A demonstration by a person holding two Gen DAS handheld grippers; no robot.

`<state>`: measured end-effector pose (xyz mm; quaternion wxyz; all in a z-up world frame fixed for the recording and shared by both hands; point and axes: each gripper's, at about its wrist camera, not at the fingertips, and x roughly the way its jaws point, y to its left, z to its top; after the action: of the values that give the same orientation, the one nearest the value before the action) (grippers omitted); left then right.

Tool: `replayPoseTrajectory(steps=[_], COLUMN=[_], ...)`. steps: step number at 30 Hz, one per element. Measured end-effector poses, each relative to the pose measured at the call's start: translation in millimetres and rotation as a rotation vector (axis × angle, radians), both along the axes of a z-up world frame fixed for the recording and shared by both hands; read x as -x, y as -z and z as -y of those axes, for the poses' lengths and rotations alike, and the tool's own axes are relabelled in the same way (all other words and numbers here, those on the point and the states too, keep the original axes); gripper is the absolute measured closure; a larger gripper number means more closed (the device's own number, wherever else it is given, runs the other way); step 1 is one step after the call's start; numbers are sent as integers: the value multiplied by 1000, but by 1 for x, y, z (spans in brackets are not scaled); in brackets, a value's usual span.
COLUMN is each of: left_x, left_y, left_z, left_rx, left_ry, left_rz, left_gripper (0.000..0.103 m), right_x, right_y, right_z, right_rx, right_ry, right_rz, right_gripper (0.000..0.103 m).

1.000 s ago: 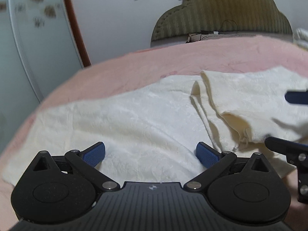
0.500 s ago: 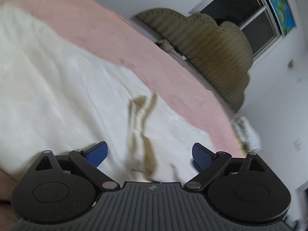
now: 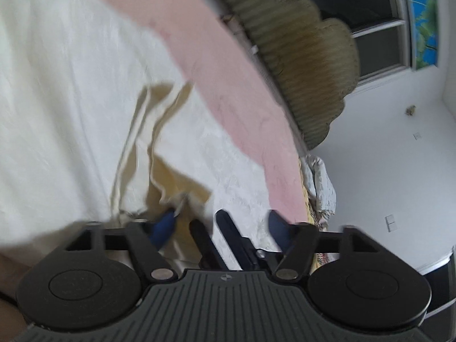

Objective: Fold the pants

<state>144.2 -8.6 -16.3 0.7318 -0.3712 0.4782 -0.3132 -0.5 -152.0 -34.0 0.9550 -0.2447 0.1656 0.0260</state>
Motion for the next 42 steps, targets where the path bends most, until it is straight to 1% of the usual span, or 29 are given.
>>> replayPoseTrajectory(steps=[1, 2, 4, 5, 6, 7, 8, 9, 10, 12, 13, 15, 16, 17, 19, 21, 23, 25, 27, 29, 31, 33, 34, 35, 36, 37, 39, 40, 42], left_x=[-4, -6, -7, -5, -4, -3, -2, -2, -1, 2, 5, 12, 15, 20, 30, 36, 36, 31, 30, 29, 30, 31, 32, 32, 33, 35, 38, 39, 42], left_y=[6, 12, 16, 14, 12, 9, 8, 9, 12, 15, 14, 8, 6, 3, -4, -5, 0, 10, 15, 15, 16, 16, 16, 16, 15, 14, 12, 11, 9], left_z=[4, 6, 8, 8, 8, 9, 9, 9, 9, 7, 5, 5, 5, 4, 3, -1, -4, -8, -14, -16, -16, -15, -15, -14, -13, -11, -7, -5, -2], left_rx=[3, 20, 24, 14, 0, -34, -79, -96, -91, -83, -80, -105, -122, -137, -191, -224, -241, -223, -185, -179, -181, -189, -193, -200, -208, -220, -244, -258, -287], left_ry=[-3, -10, -16, -18, -17, -22, -35, -39, -41, -62, -69, -82, -85, -87, -97, -103, -107, -101, -106, -104, -108, -110, -111, -110, -109, -109, -111, -110, -106], left_rz=[-35, -57, -64, -44, -20, -3, 9, 15, 10, 9, 25, 70, 94, 123, 173, 206, 191, 152, 132, 129, 134, 143, 145, 148, 157, 168, 186, 198, 221], left_gripper=[57, 64, 70, 74, 88, 96, 95, 95, 97, 99, 99, 99, 99, 99, 99, 99, 99, 94, 94, 94, 92, 90, 88, 88, 88, 88, 88, 88, 87], right_x=[0, 1, 1, 4, 8, 10, 12, 15, 17, 15, 11, -3, -10, -17, -29, -29, -23, -26, -28, -28, -29, -32, -35, -40, -41, -37, -27, -20, -18], right_y=[-1, -2, -4, -8, -13, -19, -23, -27, -31, -36, -36, -31, -27, -23, -18, -17, -10, -3, -1, -8, -15, -14, -11, -4, 1, -2, -10, -12, -11], right_z=[1, 2, 8, 14, 23, 36, 47, 56, 68, 94, 100, 94, 89, 85, 79, 69, 54, 49, 55, 69, 84, 101, 110, 118, 123, 124, 118, 113, 107], right_rx=[-5, -13, -43, -82, -142, -227, -279, -303, -355, -514, -523, -401, -353, -342, -383, -359, -306, -256, -294, -354, -392, -458, -489, -507, -525, -543, -525, -516, -493], right_ry=[4, 4, 0, -19, -49, -83, -76, -48, -32, -32, 17, 100, 114, 111, 84, 61, 8, 9, 11, 34, 101, 183, 212, 230, 226, 231, 251, 234, 216], right_rz=[3, 5, -21, -37, -60, -100, -98, -73, -67, -83, -87, -105, -120, -141, -182, -179, -177, -196, -208, -205, -164, -151, -168, -213, -235, -218, -160, -132, -154], right_gripper=[85, 85, 87, 87, 87, 87, 86, 86, 86, 86, 86, 86, 86, 86, 86, 86, 86, 86, 86, 86, 86, 85, 84, 83, 83, 83, 82, 82, 81])
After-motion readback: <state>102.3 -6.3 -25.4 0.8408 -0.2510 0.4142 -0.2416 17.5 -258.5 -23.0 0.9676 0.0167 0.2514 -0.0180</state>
